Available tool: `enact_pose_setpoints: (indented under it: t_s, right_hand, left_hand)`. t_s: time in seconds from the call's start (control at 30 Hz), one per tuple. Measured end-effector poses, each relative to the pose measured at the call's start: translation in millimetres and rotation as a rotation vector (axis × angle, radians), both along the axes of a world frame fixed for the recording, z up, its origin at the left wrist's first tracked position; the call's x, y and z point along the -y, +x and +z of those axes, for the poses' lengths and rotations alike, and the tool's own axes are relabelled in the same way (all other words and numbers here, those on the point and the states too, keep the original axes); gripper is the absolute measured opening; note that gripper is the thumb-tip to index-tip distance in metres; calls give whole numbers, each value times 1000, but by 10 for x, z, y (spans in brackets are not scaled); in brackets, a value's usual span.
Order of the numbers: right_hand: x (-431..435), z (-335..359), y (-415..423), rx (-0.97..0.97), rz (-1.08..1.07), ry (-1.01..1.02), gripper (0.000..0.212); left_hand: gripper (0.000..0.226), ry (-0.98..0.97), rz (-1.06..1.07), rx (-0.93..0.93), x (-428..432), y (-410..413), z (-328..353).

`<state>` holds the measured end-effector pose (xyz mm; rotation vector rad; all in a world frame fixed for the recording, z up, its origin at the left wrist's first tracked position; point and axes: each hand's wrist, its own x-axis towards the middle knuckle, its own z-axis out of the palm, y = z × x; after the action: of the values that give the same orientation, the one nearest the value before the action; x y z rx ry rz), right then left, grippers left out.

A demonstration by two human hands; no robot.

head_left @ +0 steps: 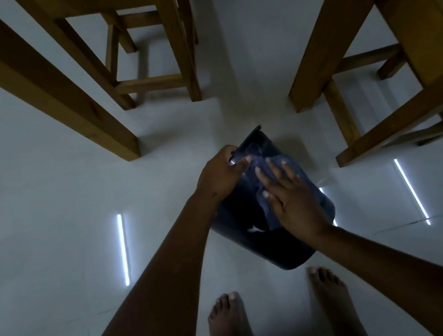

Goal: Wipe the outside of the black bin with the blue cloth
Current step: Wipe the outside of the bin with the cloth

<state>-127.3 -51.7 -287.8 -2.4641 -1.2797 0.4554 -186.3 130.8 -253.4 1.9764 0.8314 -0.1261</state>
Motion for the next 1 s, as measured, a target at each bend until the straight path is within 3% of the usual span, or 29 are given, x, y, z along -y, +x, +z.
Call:
enact_pose_setpoints:
  t_s: [0.07,0.17,0.3,0.43,0.57,0.6,0.67,0.7,0.8,0.87,0.93,1.0]
  right_hand:
    - [-22,21,232,-109,-132,30,53]
    - [8,-20,406,-389,-304,99,51]
    - [205,-98,-66,-304,-246,87,54]
    - [292,-150,-361,-79,-15,17,54]
    - [85,-155,-50,-44,94,78,52]
    - [99,-216,49,-166,-6,94,50]
    - [157,-296,57,-384,-453,120,50]
    - [223,-286,-33,-307,-493,160,55]
    - [309,-239,-439,-242,-244,65,62]
    - [228,-108,-569,-49,-51,2,61]
    - [115,-50,-456,-12,20,51,59]
    - [6,-159,-180,-107,-68,47,56]
  left_hand:
    - [34,-58,-53,-8,-50,-211,-15]
    - [29,16,-67,-67,-29,-400,-40]
    - [30,238,-9,-60,-11,-118,-1]
    - [33,289,-13,-109,-35,11,-21]
    - [35,278,-38,-118,-20,149,-9]
    - [36,276,-50,-126,-19,185,-4]
    - [36,262,-57,-138,-18,236,2]
    - [34,248,-55,-141,-16,237,5]
    - [29,225,-30,-147,-37,167,-7]
    - [28,236,-12,-151,-56,120,-17]
    - [31,241,-13,-160,-44,138,-12]
    - [34,254,-23,-183,-15,192,-3]
